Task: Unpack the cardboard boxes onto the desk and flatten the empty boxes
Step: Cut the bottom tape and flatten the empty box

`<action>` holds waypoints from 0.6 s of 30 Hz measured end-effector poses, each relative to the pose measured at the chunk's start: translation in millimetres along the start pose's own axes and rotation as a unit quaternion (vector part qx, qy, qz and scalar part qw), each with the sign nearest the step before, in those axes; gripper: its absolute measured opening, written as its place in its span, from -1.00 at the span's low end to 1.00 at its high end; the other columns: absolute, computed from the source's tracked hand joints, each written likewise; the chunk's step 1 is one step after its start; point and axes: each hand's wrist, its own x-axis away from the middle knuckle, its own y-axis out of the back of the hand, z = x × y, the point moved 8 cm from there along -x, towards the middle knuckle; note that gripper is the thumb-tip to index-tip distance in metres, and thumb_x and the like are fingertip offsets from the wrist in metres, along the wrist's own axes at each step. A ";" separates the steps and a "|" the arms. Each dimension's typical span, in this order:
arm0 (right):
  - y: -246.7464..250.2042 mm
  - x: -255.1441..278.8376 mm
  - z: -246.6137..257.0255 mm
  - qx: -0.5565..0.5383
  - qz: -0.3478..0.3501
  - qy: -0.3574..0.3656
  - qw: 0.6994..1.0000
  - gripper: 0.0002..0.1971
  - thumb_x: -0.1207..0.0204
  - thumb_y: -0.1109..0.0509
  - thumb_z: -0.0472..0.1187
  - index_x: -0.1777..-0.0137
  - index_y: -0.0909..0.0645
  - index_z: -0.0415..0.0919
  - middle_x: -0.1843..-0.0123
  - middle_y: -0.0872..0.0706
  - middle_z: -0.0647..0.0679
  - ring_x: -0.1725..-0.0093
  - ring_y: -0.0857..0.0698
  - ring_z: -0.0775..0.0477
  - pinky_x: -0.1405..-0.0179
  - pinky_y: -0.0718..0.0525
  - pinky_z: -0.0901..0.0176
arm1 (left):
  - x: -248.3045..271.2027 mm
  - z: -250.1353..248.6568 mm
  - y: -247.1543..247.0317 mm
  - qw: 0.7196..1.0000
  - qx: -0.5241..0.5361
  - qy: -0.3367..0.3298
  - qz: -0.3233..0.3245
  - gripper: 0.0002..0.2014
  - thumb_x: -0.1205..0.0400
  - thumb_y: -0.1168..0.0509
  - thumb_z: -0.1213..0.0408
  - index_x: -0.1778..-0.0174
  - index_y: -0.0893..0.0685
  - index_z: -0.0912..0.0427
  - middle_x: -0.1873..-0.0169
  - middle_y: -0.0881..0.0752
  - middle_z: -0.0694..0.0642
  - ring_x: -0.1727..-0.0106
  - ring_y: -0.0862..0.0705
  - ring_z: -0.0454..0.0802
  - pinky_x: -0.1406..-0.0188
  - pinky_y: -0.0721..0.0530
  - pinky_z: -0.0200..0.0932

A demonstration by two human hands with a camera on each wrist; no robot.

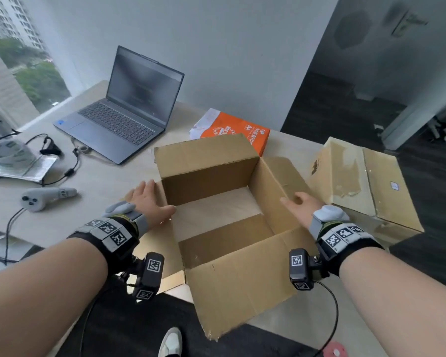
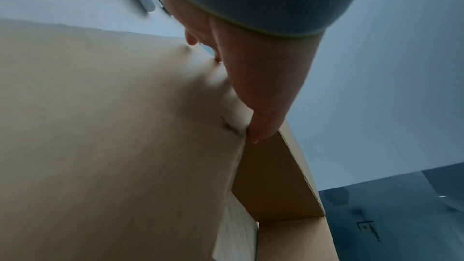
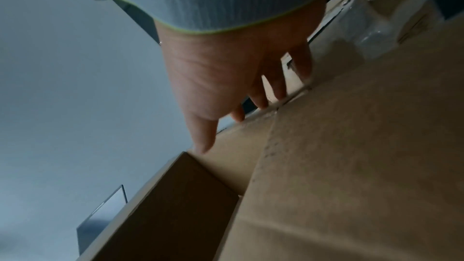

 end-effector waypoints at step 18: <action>24.1 21.7 43.3 -0.039 -0.037 0.001 0.999 -0.67 -0.71 -0.24 -0.16 -0.40 -0.66 -0.03 -0.16 -0.80 -0.11 -0.07 -0.75 -0.24 -0.01 -0.66 0.10 | -66.6 -42.5 82.7 0.992 0.066 -0.095 0.047 -0.76 -0.63 -0.23 0.17 0.23 -0.75 0.13 0.31 -0.75 0.16 0.25 -0.69 0.13 0.31 -0.53 -0.12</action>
